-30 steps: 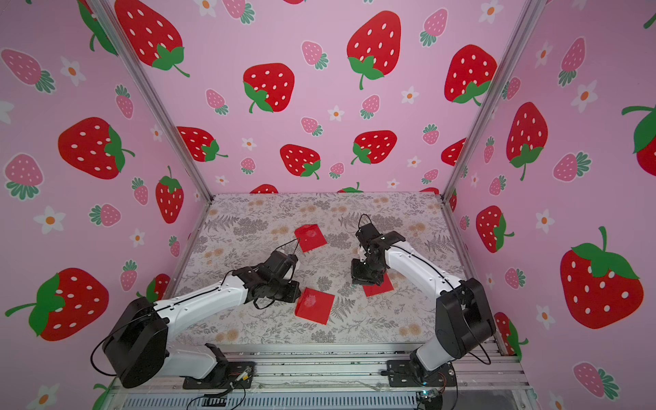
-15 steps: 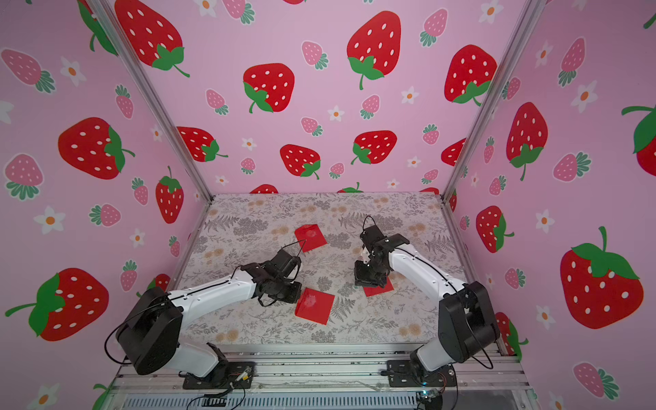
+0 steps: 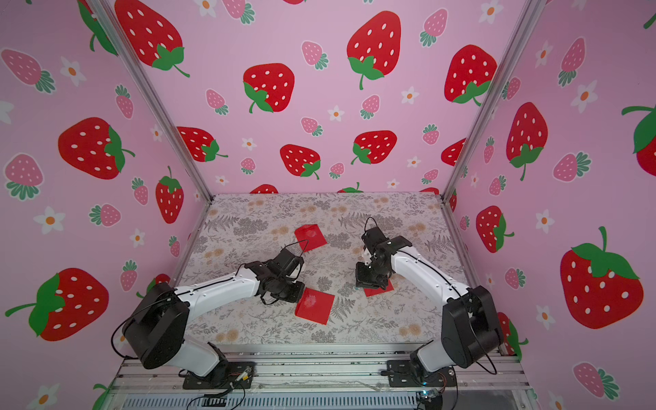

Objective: Seal the envelope with a glue stick
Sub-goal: Seal the envelope at the center of the board.

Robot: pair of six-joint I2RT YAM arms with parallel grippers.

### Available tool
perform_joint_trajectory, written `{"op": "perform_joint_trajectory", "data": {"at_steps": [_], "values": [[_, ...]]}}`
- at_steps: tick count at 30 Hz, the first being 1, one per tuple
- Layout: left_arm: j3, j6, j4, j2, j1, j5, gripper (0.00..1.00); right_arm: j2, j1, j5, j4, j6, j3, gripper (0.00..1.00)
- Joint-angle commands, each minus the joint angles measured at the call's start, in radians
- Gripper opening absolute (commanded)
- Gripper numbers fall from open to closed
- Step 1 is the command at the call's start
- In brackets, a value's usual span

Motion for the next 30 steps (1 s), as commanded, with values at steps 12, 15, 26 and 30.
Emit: {"op": "perform_joint_trajectory", "data": {"at_steps": [12,15,26,30], "values": [[-0.01,0.048,-0.09,-0.11,0.063,-0.075,0.0,0.014,-0.006,0.012,-0.064,0.008,0.064,0.0],[-0.001,0.048,-0.111,-0.112,0.062,-0.071,0.0,0.032,-0.004,0.014,-0.069,0.005,0.082,0.0],[-0.004,-0.001,0.008,-0.08,0.043,0.111,0.22,0.04,-0.001,0.015,-0.072,-0.001,0.087,0.0],[-0.005,0.004,0.015,-0.046,0.039,0.115,0.22,0.039,-0.002,0.014,-0.071,-0.004,0.085,0.0]]}}
